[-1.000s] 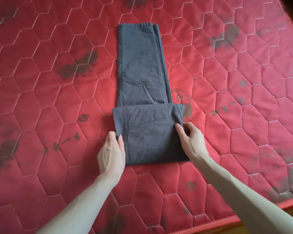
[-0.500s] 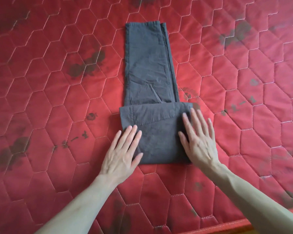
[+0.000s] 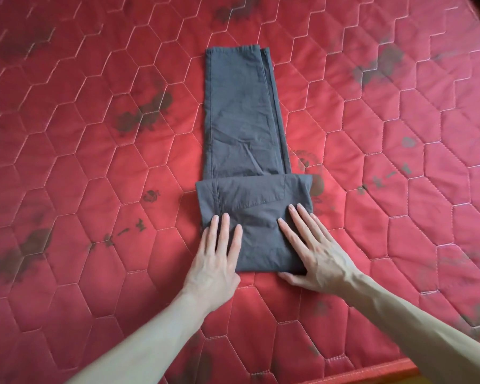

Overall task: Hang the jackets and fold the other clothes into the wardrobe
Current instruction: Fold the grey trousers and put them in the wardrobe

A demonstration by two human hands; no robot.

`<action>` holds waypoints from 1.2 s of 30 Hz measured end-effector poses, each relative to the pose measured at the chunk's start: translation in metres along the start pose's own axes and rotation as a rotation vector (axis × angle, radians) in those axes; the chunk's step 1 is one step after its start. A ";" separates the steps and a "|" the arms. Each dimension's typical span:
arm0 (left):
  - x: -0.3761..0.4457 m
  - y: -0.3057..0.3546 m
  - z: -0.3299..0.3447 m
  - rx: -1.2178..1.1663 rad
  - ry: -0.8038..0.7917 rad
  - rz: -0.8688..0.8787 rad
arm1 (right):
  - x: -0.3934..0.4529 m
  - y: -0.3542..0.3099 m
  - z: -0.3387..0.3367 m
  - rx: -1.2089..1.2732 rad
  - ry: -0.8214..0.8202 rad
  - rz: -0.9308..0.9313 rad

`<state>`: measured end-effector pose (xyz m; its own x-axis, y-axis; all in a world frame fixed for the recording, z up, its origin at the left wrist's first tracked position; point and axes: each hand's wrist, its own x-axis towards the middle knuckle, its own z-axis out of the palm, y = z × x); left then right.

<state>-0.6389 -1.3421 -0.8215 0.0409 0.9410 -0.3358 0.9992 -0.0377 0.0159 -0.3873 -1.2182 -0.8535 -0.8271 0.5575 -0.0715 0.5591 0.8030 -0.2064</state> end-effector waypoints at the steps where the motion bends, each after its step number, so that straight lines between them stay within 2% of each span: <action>1: 0.001 0.004 -0.002 0.010 -0.017 -0.023 | -0.001 0.000 -0.001 -0.014 0.012 -0.008; 5: 0.001 0.008 -0.007 0.006 -0.038 -0.062 | -0.010 -0.008 -0.002 -0.067 0.080 -0.052; 8: 0.000 0.009 -0.016 -0.065 -0.026 -0.068 | -0.017 -0.012 -0.010 -0.074 0.052 -0.047; 10: -0.002 0.008 -0.024 -0.116 -0.054 -0.075 | -0.020 -0.012 -0.018 -0.018 0.055 -0.009; 15: -0.013 -0.001 -0.052 -0.176 -0.145 0.021 | -0.034 -0.014 -0.036 0.141 0.191 0.002; 19: -0.021 -0.013 -0.081 -0.257 -0.224 0.064 | -0.055 -0.016 -0.054 0.201 0.280 0.089; 22: -0.026 -0.021 -0.095 -0.434 -0.289 0.050 | -0.069 -0.024 -0.068 0.182 0.336 0.175; 24: -0.028 -0.027 -0.099 -0.587 -0.297 0.006 | -0.074 -0.030 -0.078 0.243 0.373 0.297; 28: -0.035 -0.042 -0.098 -1.015 -0.308 -0.120 | -0.071 -0.039 -0.106 0.586 0.422 0.546; 32: -0.038 -0.045 -0.096 -1.445 -0.114 -0.273 | -0.052 -0.041 -0.119 0.792 0.472 0.596; 36: -0.027 -0.043 -0.083 -1.686 0.079 -0.432 | -0.006 -0.041 -0.117 0.832 0.515 0.646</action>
<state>-0.6830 -1.3378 -0.7345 -0.2570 0.8030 -0.5377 -0.1621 0.5127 0.8431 -0.3986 -1.2300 -0.7302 -0.1759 0.9839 -0.0325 0.4985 0.0605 -0.8648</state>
